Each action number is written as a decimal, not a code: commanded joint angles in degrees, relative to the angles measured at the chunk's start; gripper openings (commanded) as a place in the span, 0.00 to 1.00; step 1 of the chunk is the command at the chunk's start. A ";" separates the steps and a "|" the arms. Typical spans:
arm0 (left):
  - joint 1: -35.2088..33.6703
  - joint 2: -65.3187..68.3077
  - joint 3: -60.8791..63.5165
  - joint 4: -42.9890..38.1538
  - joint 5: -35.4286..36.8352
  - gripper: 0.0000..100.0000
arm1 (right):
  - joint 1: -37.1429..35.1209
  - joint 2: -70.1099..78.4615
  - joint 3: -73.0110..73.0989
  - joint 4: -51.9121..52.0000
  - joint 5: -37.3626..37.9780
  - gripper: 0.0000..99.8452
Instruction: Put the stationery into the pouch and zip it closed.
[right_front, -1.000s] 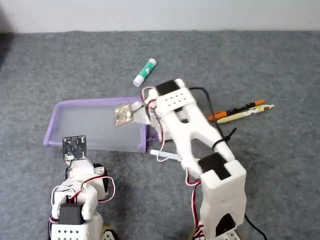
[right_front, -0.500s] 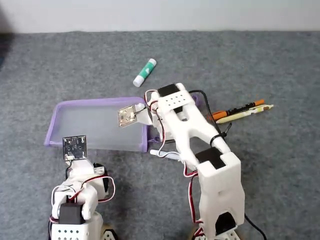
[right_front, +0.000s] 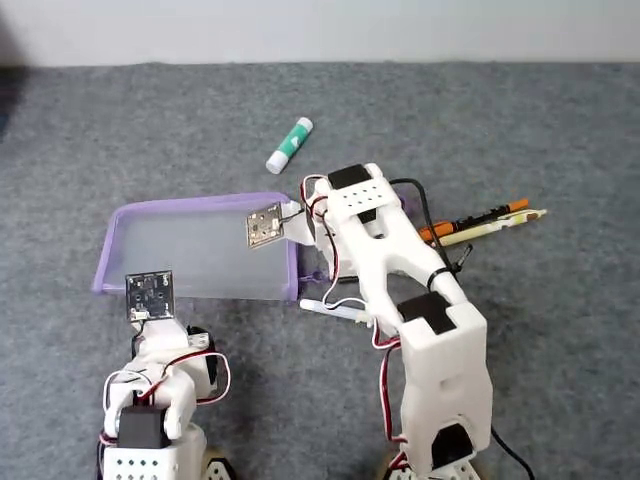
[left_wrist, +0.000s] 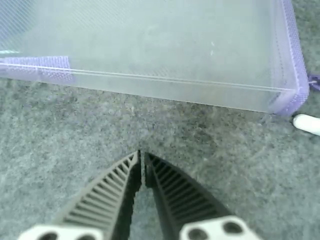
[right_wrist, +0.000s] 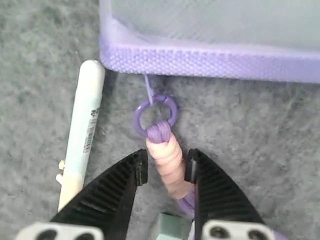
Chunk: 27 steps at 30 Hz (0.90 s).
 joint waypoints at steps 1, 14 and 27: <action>-0.44 -0.62 -1.10 0.09 -0.44 0.02 | 1.10 0.84 -2.46 -0.22 0.44 0.13; -0.44 -0.62 -1.10 0.09 -0.44 0.02 | 0.84 -5.58 -6.24 2.33 -7.74 0.01; -0.44 -0.62 -1.10 0.09 -0.44 0.02 | -5.23 -23.08 -8.62 5.93 -26.46 0.01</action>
